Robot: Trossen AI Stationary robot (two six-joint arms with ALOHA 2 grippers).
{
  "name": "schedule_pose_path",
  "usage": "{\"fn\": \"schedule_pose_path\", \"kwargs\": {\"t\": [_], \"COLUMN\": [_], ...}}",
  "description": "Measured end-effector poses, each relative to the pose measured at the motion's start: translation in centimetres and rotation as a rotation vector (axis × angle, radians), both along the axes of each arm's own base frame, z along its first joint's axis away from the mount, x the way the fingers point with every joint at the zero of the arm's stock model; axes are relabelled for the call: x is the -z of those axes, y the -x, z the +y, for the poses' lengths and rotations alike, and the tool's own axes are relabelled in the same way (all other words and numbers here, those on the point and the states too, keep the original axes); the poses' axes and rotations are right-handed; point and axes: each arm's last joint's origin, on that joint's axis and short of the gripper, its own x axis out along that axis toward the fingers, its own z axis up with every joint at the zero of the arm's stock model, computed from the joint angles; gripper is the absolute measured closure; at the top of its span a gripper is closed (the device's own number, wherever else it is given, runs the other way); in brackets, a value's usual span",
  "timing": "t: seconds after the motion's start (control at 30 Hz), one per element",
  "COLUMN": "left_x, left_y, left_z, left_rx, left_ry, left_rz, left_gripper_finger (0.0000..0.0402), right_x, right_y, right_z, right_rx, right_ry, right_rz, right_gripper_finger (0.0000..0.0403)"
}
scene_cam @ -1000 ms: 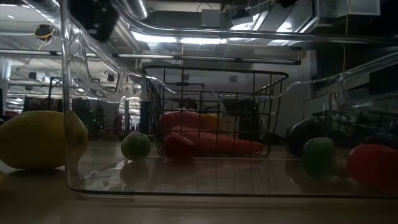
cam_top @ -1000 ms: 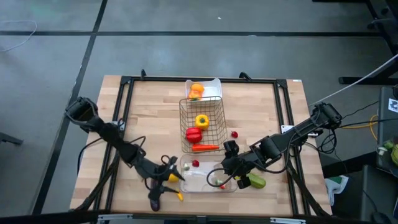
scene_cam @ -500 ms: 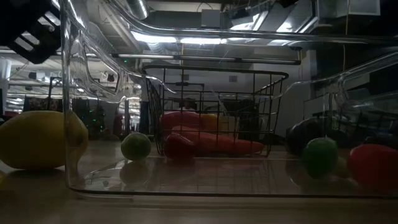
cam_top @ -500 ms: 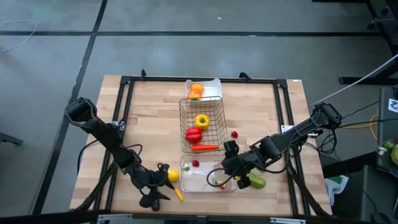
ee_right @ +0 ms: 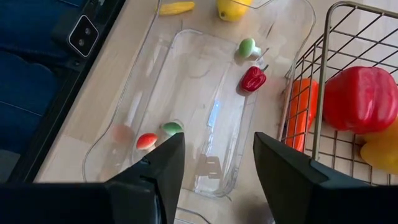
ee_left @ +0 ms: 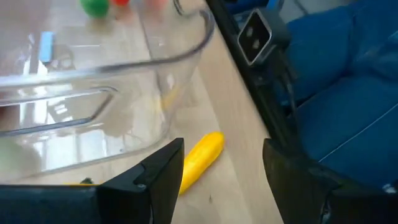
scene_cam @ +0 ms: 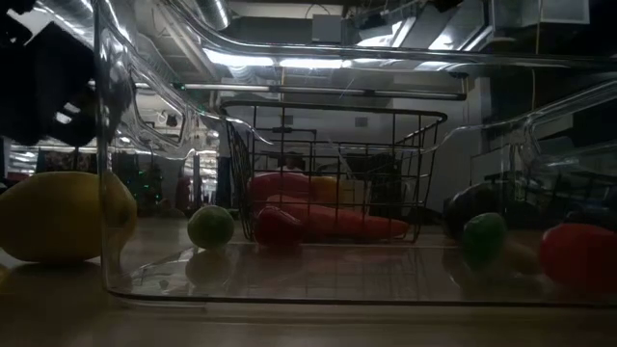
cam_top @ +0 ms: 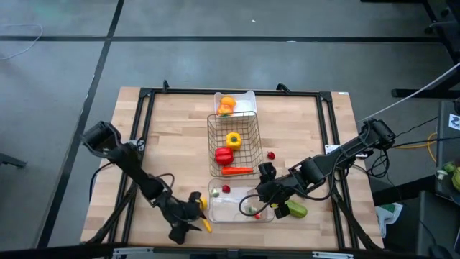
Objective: Sort produce into baskets
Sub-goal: Put the yellow corn into the transparent bin
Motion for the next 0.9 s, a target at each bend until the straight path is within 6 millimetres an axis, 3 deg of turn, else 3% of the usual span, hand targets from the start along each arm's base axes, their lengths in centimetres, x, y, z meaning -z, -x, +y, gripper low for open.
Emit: {"fn": "schedule_pose_path", "kwargs": {"t": [0.33,0.73,0.9], "left_x": [2.4,3.7,3.8], "left_y": [-1.7,-1.1,-1.1], "left_z": [-0.4,-0.3,-0.2], "left_rx": [0.020,0.076,0.091], "left_ry": [-0.113,-0.211,-0.236], "left_rz": [0.022,0.092,0.091], "left_gripper_finger": [0.0189,0.0189,0.0210], "right_x": [0.0,0.0,0.0], "right_y": [0.0,0.0,0.0], "right_z": [0.0,0.0,0.0], "right_rx": [0.000,0.000,0.000], "right_ry": [0.003,0.002,0.002], "right_rz": [0.005,0.004,0.004], "right_gripper_finger": [0.0212,0.0212,0.0212]}}
